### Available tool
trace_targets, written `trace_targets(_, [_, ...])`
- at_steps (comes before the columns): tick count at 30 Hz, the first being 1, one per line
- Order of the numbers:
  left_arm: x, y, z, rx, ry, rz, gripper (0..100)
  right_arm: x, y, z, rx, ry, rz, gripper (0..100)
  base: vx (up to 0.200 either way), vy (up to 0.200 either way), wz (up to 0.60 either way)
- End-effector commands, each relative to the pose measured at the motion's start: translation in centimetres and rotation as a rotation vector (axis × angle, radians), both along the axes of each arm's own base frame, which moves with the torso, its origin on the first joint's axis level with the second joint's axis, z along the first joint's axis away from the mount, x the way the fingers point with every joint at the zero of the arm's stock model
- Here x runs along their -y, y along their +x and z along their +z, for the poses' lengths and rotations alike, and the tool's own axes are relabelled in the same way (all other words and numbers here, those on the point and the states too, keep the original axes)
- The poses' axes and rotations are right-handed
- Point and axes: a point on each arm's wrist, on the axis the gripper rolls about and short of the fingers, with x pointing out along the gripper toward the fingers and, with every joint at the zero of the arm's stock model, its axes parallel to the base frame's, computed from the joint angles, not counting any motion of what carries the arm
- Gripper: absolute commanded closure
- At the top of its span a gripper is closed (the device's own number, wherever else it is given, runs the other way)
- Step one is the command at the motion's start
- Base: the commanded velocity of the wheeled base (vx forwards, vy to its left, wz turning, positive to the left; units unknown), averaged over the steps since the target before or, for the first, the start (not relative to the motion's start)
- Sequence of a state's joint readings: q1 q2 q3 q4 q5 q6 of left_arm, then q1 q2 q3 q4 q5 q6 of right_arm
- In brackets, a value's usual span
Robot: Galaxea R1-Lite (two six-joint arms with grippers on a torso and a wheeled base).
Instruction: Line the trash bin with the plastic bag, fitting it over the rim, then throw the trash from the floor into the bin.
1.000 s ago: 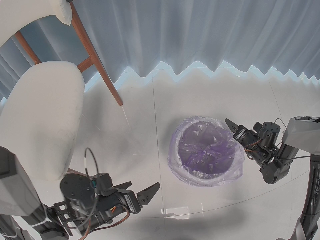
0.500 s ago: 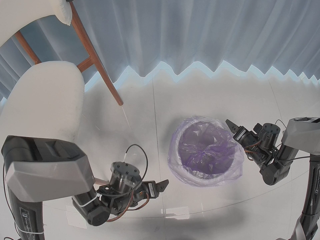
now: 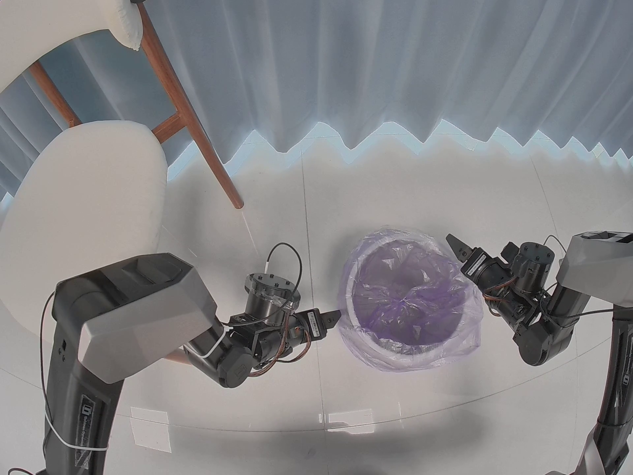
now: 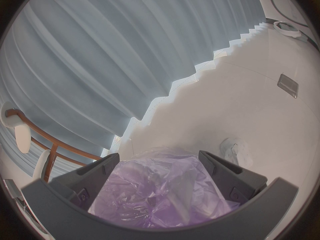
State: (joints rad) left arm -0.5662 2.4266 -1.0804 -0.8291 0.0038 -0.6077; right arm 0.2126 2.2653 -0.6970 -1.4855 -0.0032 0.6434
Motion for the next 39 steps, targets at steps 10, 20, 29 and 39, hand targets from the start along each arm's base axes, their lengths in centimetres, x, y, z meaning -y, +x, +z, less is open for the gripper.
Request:
trace_targets(10, [3.0,4.5,-2.4,-0.017,-0.007,-0.027,0,0.0,0.0,-0.2,-0.006,0.0,0.001,0,0.0,0.0,0.0])
trace_targets(20, [4.1,5.8,-3.8,-0.065,0.03,-0.022,0,0.2,0.0,0.4,-0.003,0.091,-0.014,0,0.0,0.0,0.0])
trace_targets(29, [3.9,6.2,-4.7,-0.094,0.075,0.015,0,0.4,0.0,0.6,0.003,0.097,-0.02,0,0.0,0.0,0.0])
trace_targets(39, [4.5,8.0,-4.3,-0.116,0.144,0.086,0,1.1,-0.5,4.8,0.072,0.273,-0.012,0,0.0,0.0,0.0])
